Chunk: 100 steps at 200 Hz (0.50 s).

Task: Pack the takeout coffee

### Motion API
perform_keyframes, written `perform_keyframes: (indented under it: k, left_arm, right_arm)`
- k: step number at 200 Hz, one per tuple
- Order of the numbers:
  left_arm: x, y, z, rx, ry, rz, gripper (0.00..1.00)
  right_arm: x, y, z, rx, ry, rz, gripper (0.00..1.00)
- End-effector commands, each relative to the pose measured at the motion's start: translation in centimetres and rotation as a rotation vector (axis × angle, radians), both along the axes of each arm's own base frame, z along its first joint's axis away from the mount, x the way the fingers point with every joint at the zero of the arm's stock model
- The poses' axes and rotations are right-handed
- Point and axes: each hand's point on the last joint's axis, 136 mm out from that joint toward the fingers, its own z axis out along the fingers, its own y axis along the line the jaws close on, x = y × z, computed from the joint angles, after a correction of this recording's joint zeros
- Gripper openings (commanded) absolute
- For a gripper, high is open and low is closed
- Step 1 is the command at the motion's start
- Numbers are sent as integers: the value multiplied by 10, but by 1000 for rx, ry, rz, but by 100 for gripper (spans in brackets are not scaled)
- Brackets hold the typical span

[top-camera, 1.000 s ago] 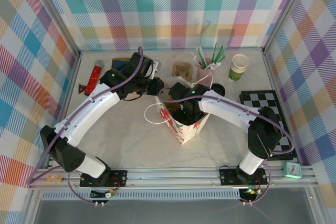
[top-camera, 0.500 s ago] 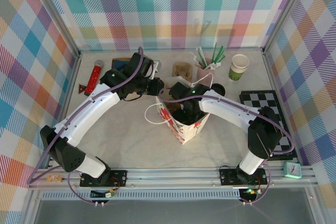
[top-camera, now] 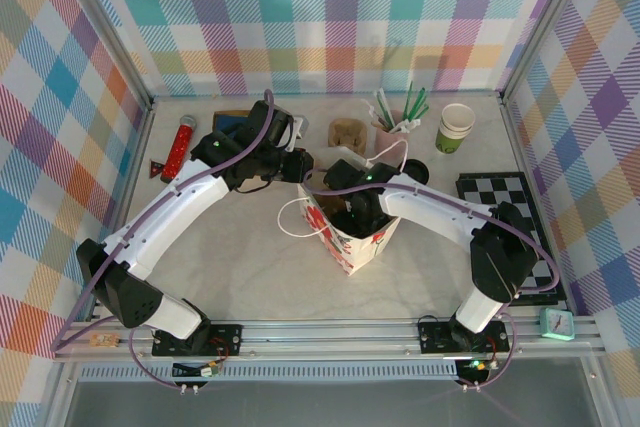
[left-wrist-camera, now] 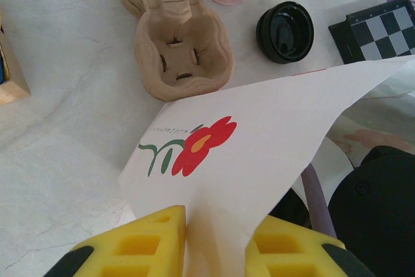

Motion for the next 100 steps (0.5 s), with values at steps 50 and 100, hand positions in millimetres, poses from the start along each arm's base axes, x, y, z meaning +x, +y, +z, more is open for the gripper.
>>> perform_keyframes:
  k: [50, 100]
  left_arm:
    - [-9, -3, 13, -37, -22, -19, 23]
    - [-9, -2, 16, -41, -29, -17, 23]
  right_arm:
    - [3, -2, -13, -8, 3, 9, 28]
    - [3, -1, -19, -17, 10, 12, 28]
